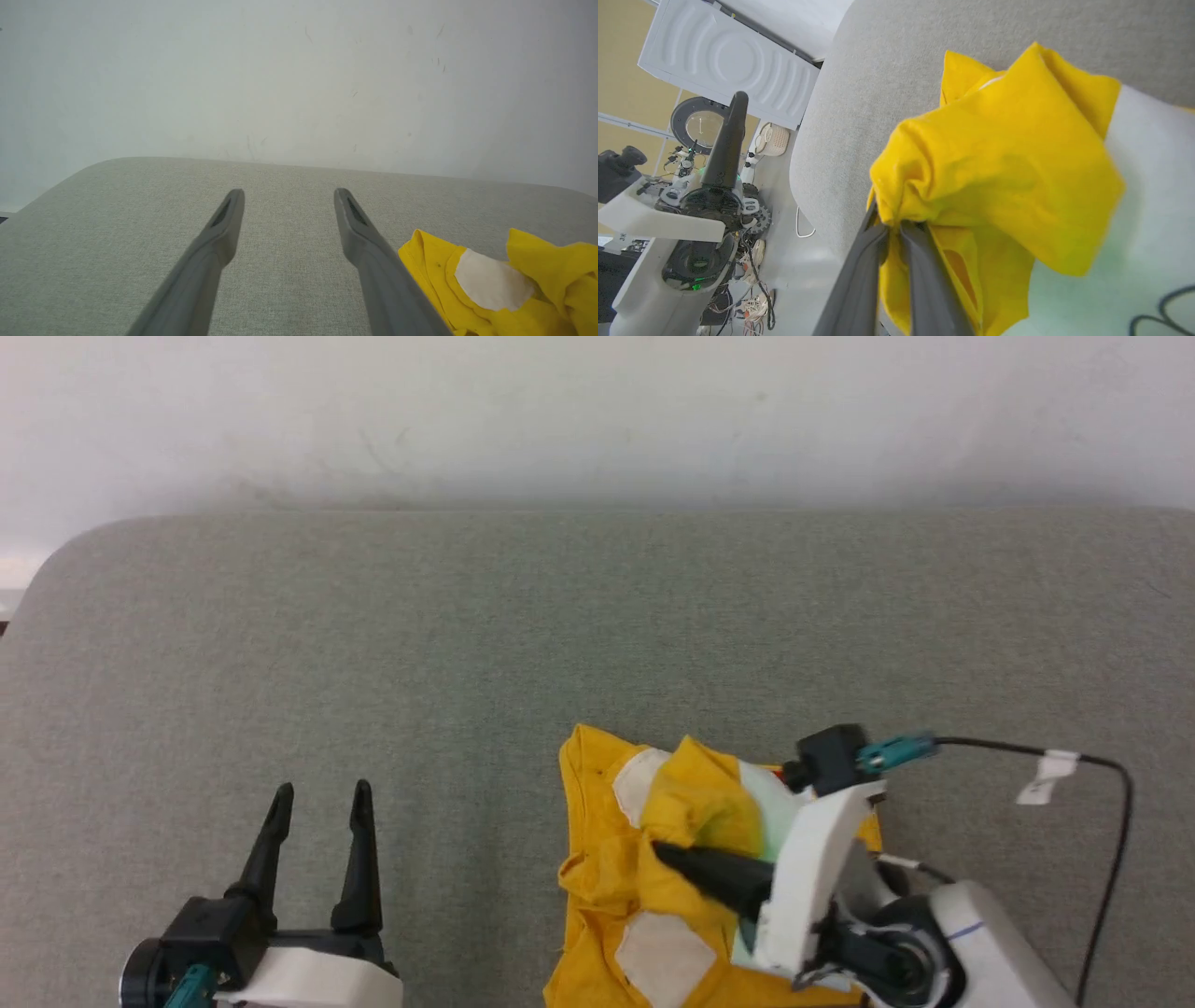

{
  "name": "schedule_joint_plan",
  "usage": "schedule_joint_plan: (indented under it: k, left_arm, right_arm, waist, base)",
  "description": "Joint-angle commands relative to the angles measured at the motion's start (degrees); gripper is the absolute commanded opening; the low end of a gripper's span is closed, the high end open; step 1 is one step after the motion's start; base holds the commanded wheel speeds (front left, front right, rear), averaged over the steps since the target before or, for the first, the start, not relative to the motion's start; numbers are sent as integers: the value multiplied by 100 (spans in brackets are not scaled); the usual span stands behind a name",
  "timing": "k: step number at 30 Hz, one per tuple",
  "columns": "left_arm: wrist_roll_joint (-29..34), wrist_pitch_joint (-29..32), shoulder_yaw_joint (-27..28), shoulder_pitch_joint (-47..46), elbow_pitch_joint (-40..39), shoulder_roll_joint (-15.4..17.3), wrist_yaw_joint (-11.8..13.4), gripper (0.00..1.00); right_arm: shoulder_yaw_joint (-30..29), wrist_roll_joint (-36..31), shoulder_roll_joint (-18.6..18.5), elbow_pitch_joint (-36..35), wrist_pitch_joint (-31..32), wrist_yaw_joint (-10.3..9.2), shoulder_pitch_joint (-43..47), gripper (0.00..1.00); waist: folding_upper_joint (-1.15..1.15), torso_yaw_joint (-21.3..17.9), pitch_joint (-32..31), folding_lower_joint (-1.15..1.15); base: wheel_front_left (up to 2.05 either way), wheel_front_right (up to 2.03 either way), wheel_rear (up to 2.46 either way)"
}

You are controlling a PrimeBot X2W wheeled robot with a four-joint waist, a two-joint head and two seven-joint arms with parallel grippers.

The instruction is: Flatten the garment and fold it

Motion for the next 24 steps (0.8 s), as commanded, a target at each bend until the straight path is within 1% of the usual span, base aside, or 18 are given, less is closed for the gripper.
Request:
schedule_joint_plan:
  k: [1, 2, 3, 4, 6, 9, 13, 16, 18, 20, 22, 24]
  left_arm:
    - [7, -27, -30, -108, 43, -39, -47, 100]
    - [3, -27, -41, -133, 61, -49, -51, 100]
    - [-3, -27, -43, -151, 77, -59, -52, 100]
    - [-11, -27, -34, -162, 88, -68, -47, 100]
    - [-24, -27, -13, -159, 110, -78, -47, 100]
    - [-36, -27, 25, -143, 126, -86, -51, 100]
    - [-44, -27, 86, -115, 150, -98, -49, 100]
    - [-59, -27, 117, -106, 161, -110, -68, 100]
    - [-55, -27, 134, -85, 164, -117, -72, 100]
    - [-46, -27, 152, -58, 163, -123, -71, 100]
    - [-34, -27, 174, -31, 158, -125, -65, 100]
    - [-22, -27, 199, 0, 149, -123, -60, 100]
  right_arm:
    - [202, 61, 45, 186, -177, -3, -134, 2]
    - [349, 31, 41, 326, -286, -3, -187, 27]
    - [487, -38, 13, 458, -412, -3, -246, 77]
    - [614, -81, -5, 580, -531, -3, -299, 100]
    - [887, -61, -43, 740, -674, -3, -390, 100]
    - [1319, -124, -255, 707, -933, -3, -578, 100]
    - [1923, -394, -701, 278, -1377, -3, -866, 100]
    - [2142, -694, -1074, -62, -1811, -3, -1003, 100]
    - [2052, -862, -1248, -251, -2203, -3, -994, 100]
    - [1811, -1273, -1421, -377, -2663, -3, -939, 100]
    - [1369, -1760, -1495, -431, -3110, -3, -765, 100]
    - [758, -2293, -1461, -472, -3489, -3, -491, 100]
  waist:
    - [0, 163, 28, 0]
    - [0, 206, 35, 0]
    - [0, 238, 43, 0]
    - [0, 258, 49, 0]
    - [0, 282, 46, 0]
    - [0, 280, 48, 0]
    - [0, 199, 15, 0]
    - [0, 111, -38, 0]
    - [0, 46, -77, 0]
    - [0, -24, -118, 0]
    - [0, -92, -156, 0]
    - [0, -160, -195, 0]
  base:
    - [0, 0, 0]
    - [0, 0, 0]
    - [0, 0, 0]
    - [0, 0, 0]
    - [0, 0, 0]
    - [0, 0, 0]
    - [0, 0, 0]
    - [0, 0, 0]
    - [0, 0, 0]
    - [0, 0, 0]
    - [0, 0, 0]
    - [0, 0, 0]
